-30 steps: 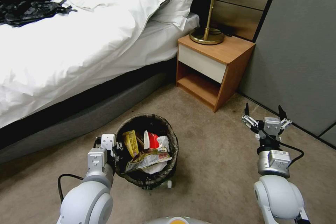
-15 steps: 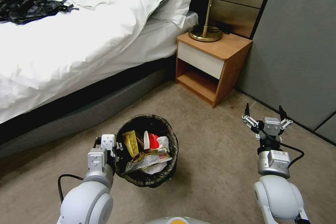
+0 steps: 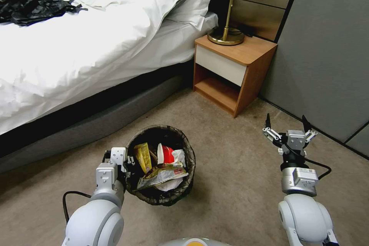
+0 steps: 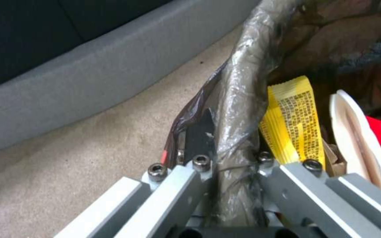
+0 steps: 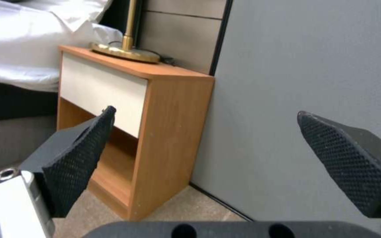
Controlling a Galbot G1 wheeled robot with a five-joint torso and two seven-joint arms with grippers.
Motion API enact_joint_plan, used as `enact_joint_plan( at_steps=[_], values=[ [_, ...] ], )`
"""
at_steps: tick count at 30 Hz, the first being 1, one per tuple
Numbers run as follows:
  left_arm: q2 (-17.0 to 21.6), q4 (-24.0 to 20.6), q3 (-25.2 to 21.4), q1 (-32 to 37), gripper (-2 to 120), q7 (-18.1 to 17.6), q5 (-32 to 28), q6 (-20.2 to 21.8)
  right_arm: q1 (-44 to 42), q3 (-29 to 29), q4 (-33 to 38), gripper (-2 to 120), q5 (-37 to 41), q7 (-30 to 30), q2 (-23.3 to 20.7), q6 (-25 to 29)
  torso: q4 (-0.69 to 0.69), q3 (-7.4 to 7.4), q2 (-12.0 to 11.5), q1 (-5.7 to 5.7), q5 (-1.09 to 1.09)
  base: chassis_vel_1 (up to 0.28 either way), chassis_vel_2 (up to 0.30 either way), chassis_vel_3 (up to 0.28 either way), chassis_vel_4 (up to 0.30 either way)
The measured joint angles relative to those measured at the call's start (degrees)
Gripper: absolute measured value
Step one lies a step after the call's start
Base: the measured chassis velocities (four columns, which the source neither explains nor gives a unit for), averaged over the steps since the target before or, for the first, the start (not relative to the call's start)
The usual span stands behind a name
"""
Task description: Pick up the trash bin, then pick up the garbage from the floor and place it into the trash bin.
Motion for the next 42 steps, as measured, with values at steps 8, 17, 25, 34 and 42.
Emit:
enact_joint_plan(
  at_steps=[8,17,25,34,42],
  values=[
    [0.0,-0.3,-0.1,0.0,0,0.0,-1.3,0.2,-0.1,0.1,-0.3,100,-0.8,-0.1,0.0,-0.1,0.0,0.0,0.0,0.0,0.0,0.0,0.0,0.0,0.0],
    [-0.2,-0.8,-0.2,-0.1,0,0.0,-2.8,0.4,0.1,0.0,-0.9,100,-1.4,-0.2,0.0,0.2,-0.01,0.0,0.0,0.01,0.0,0.0,0.0,0.0,0.0],
    [-0.3,-0.9,-0.2,-0.2,0,0.1,-3.0,0.5,0.3,0.1,-1.1,100,-1.4,-0.3,-0.1,0.2,0.0,0.0,0.0,0.0,0.0,0.02,0.016,0.014,0.018],
    [0.3,-1.0,-0.3,-0.4,0,0.1,-3.9,0.5,0.4,0.2,-1.1,100,-1.4,-0.4,0.2,0.2,0.0,0.0,0.0,0.0,0.0,0.071,0.063,0.064,0.067],
    [0.1,-1.0,-0.4,-0.3,0,0.1,-3.6,0.5,0.4,0.1,-1.1,100,-1.3,-0.4,0.0,0.2,0.0,0.0,0.0,0.0,0.0,0.081,0.077,0.075,0.075]
  ],
)
